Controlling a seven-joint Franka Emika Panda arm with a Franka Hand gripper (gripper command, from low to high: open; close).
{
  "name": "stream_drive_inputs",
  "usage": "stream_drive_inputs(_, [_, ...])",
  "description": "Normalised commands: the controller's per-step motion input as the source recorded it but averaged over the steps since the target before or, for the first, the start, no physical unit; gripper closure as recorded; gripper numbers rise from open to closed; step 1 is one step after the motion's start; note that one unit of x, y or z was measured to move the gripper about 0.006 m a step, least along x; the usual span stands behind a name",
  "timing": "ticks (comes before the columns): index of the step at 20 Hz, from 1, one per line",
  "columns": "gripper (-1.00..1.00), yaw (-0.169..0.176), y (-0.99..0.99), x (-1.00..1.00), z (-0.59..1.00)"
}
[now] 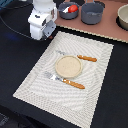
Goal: Place the fish, sausage, and tomato into the frying pan.
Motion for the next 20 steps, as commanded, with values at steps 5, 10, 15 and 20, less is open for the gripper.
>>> stream_drive_inputs(5, [1.0,0.032,0.28,0.13,1.0])
stream_drive_inputs(10, [1.0,0.002,0.44,0.39,1.0])
stream_drive_inputs(15, [1.0,0.0,0.71,0.47,0.99])
stream_drive_inputs(20, [1.0,0.0,0.92,0.61,0.9])
